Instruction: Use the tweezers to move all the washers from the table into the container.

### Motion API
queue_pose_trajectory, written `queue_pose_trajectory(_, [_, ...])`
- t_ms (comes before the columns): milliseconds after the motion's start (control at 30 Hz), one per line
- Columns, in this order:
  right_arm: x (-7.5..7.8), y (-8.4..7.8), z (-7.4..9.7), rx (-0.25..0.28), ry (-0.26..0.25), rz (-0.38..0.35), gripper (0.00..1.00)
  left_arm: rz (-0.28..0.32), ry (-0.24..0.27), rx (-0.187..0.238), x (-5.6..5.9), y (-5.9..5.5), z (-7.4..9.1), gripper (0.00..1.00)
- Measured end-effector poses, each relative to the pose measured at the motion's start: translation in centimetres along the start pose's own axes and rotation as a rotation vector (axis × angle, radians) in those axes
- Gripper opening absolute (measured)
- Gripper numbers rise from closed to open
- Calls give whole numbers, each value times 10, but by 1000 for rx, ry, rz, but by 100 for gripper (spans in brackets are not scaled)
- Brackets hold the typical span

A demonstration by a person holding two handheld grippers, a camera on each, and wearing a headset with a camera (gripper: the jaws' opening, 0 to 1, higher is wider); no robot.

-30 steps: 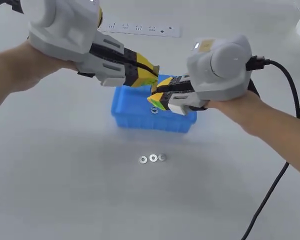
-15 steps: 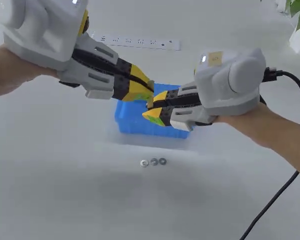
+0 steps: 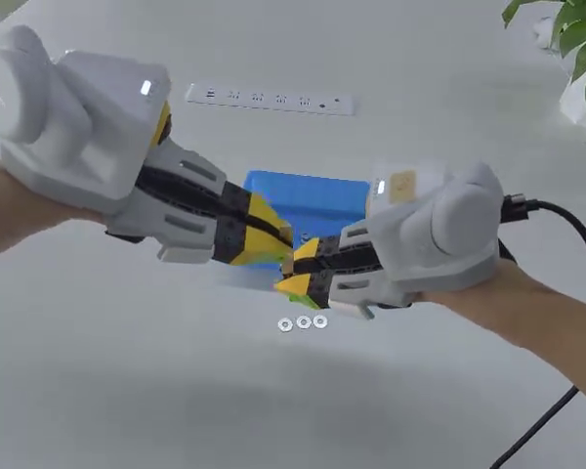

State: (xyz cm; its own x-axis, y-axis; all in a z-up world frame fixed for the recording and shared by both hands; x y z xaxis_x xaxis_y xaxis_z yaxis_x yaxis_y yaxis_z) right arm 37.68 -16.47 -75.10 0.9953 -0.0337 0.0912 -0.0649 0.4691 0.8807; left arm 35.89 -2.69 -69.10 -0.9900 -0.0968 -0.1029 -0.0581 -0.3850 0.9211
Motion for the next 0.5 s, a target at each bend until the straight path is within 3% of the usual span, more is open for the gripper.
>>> queue_pose_trajectory(267, [-13, -14, -8, -29, -13, -7, 11, 16, 6, -24, 11, -15, -3, 7])
queue_pose_trajectory(500, [-15, -25, -11, -44, -29, -29, 11, 51, 24, -12, 15, -27, -9, 7])
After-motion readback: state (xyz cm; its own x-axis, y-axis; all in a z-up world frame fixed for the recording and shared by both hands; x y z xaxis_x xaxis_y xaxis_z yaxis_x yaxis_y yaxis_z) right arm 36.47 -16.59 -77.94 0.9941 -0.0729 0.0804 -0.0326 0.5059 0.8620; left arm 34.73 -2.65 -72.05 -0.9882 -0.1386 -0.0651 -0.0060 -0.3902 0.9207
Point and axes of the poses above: the centre of the closed fingertips' face, and the gripper's own axes: z roughly backward along the fingers, x roughly to its right, y roughly out of its top, the point moved 10 cm from there along z, roughly backward along the fingers, and after that the axes turned 6 degrees about x, right-handed, at the moved point
